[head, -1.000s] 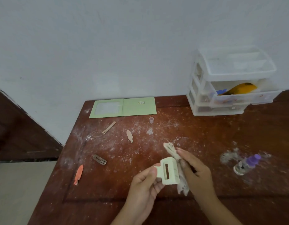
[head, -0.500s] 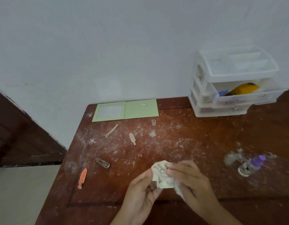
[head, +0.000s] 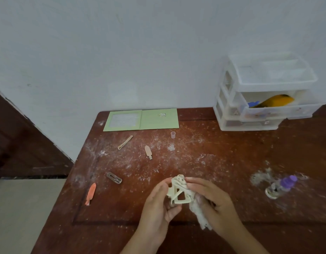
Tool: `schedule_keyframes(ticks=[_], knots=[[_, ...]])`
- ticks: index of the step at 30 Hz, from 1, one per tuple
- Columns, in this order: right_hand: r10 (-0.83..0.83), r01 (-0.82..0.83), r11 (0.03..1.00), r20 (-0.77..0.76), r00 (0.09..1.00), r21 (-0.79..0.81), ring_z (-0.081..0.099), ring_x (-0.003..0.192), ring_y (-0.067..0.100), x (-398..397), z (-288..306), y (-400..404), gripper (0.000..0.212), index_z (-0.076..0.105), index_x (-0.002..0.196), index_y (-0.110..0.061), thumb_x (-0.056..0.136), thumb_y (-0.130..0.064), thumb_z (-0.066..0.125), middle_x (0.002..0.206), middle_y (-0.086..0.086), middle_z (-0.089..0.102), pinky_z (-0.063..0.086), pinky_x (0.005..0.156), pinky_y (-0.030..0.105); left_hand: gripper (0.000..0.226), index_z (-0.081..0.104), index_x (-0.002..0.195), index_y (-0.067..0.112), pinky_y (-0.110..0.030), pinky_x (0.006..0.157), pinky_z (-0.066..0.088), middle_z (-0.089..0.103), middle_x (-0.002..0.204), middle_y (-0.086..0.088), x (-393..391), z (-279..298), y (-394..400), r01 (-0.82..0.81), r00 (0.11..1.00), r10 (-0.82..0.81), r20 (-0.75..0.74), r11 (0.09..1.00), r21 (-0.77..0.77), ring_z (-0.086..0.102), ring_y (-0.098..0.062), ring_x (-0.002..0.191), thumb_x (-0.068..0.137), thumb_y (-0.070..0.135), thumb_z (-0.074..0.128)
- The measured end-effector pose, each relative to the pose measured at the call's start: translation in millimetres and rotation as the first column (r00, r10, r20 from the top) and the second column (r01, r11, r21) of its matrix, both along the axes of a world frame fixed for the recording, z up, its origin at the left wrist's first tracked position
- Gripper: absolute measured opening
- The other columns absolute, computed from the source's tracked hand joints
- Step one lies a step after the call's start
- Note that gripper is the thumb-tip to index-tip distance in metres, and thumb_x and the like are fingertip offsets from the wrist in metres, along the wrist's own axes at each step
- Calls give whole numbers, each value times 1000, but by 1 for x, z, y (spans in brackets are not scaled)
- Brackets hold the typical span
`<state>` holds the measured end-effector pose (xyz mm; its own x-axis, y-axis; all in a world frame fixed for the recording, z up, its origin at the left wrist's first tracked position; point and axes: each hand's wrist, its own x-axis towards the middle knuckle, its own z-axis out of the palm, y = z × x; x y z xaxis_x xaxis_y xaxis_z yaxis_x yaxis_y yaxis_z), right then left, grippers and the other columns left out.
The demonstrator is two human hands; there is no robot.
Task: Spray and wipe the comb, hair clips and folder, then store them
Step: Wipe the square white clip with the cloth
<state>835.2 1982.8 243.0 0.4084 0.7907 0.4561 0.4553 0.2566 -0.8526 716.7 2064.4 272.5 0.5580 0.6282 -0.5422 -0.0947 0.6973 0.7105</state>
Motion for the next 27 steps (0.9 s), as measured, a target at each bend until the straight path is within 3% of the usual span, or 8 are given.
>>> schedule_keyframes(ticks=[6,10,13,15,20,22,24,27], knots=[[-204,162,976,-352,913,-147,61,95,-3,-8,-3,4,43,64,87,-56,83,-14,58,103,-25,65,47,77,10,15,54,104,21,-18,49,51,68,63,0,-7,-3,-7,203,979,-181,-97,930,307,62,-8,52,91,17,47],[-257,131,963,-645,720,-237,66,71,8,-7,2,7,48,72,76,-32,86,8,49,85,-4,73,52,58,18,40,43,107,32,-16,61,51,71,61,5,-14,-5,-4,386,923,-327,-204,787,481,66,-5,62,79,9,60],[-225,41,968,-782,581,-247,66,62,13,-5,8,9,35,70,82,-19,86,7,47,76,1,73,53,51,22,47,43,107,43,-17,62,51,69,61,3,-19,-8,3,446,891,-272,-363,676,587,62,-3,56,79,12,66],[-196,-16,970,-818,540,-242,66,59,17,-6,9,11,35,73,77,-19,85,5,48,76,6,73,53,49,24,49,46,108,46,-13,63,49,65,73,5,-20,-10,6,443,889,-196,-415,603,663,61,0,59,64,40,68],[-157,-59,974,-839,521,-219,66,63,21,-9,11,13,43,75,74,-21,87,7,46,79,11,72,54,53,27,33,44,86,53,3,76,35,50,96,21,-18,-12,8,418,888,34,-459,360,834,45,16,97,55,61,50],[-171,-32,974,-824,540,-224,67,66,20,-10,11,13,45,75,72,-23,87,8,45,80,8,73,55,55,28,35,45,90,56,-1,72,40,58,82,15,-17,-15,7,369,903,71,-424,375,850,52,8,91,56,60,52],[-222,67,969,-722,655,-237,68,72,12,-12,11,12,49,74,73,-33,87,7,48,86,2,73,56,61,24,23,59,79,54,-7,62,44,61,68,10,-15,-16,5,317,922,58,-383,454,833,58,2,74,56,57,54],[-221,210,974,-128,967,-89,59,100,-2,-11,13,12,36,66,95,-45,84,-12,54,111,-17,64,47,83,13,23,64,70,34,-24,54,43,55,56,1,-10,-15,3,224,952,39,-305,591,775,49,-6,52,57,52,59]])
